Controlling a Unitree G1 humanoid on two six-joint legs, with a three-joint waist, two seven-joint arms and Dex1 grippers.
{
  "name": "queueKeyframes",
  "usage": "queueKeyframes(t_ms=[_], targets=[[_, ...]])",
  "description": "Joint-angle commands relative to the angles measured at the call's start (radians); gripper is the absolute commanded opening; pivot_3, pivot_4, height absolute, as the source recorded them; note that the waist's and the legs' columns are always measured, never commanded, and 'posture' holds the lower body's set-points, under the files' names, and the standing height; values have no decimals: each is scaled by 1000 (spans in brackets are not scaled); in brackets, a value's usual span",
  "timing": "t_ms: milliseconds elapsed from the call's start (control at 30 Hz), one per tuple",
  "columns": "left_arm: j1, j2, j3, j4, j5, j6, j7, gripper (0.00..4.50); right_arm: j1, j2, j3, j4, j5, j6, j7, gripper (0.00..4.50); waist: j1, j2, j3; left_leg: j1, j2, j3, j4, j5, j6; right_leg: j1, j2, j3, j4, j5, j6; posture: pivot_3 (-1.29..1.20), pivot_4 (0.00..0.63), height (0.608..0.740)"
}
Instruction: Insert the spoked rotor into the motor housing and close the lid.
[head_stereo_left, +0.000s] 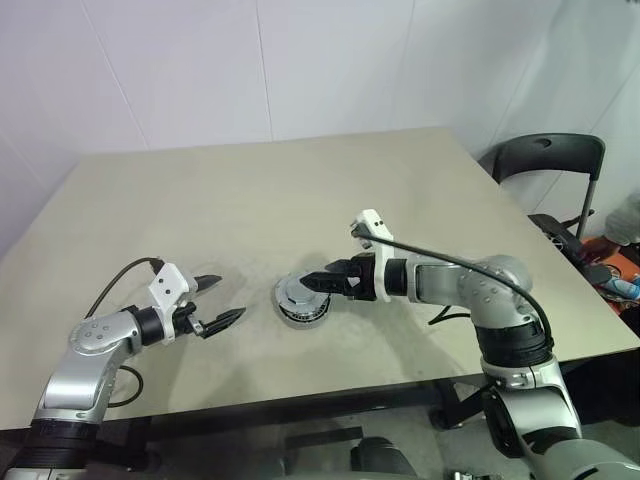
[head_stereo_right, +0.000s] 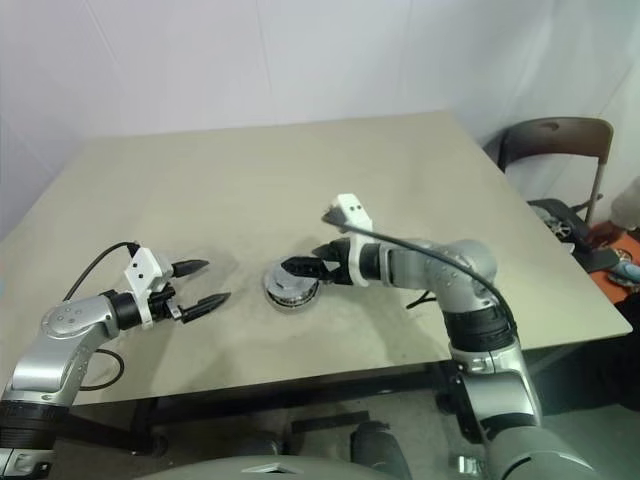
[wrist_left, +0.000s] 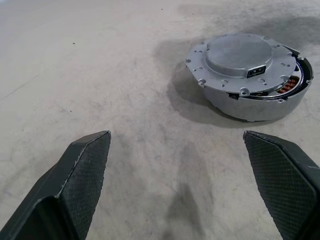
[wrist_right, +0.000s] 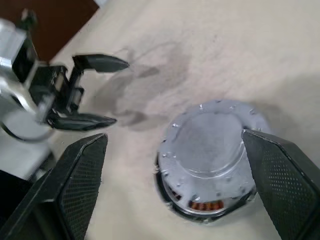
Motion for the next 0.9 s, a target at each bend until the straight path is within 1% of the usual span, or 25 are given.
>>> queueKeyframes(t_ms=[33, 267, 333, 533, 733, 900], targets=[[-14, 15, 18, -36, -6, -3, -3, 4500, -1, -43, 134, -25, -186, -252, 166, 4480, 1, 0, 0, 0, 0, 0, 0, 0, 0, 0, 0, 0, 0, 0, 0, 0, 0, 740], [-16, 13, 15, -48, -4, 7, 5, 4500, -26, -40, 245, 83, -371, -410, 312, 4480, 4, -1, 0, -1, 0, 0, 0, 0, 0, -1, -1, 0, 0, 0, 0, 0, 0, 740], [-12, 14, 18, -53, -5, 9, 7, 4500, -38, -6, 235, 120, -398, -430, 305, 4480, 4, -1, 0, -1, 0, 0, 0, 0, 0, -1, -1, 0, 0, 0, 0, 0, 0, 740], [-2, 18, 25, -65, -4, 15, 13, 4500, -56, 48, 261, 238, -540, -525, 303, 4480, 5, -1, 0, -1, 0, 0, 0, 0, 0, -2, -1, 0, 1, 0, 0, 0, 0, 740], [6, 21, 29, -74, -6, 16, 15, 4500, -52, 89, 243, 268, -576, -524, 334, 4480, 4, -1, 0, -2, -1, -1, 0, 0, 0, -2, -1, 0, 1, 0, 0, 0, 0, 740], [10, 23, 29, -76, -6, 15, 13, 4500, -33, 94, 251, 261, -595, -507, 364, 4480, 4, -1, 0, -2, -1, -1, 0, 0, 0, -2, -1, 0, 1, 0, 0, 0, 0, 740]])
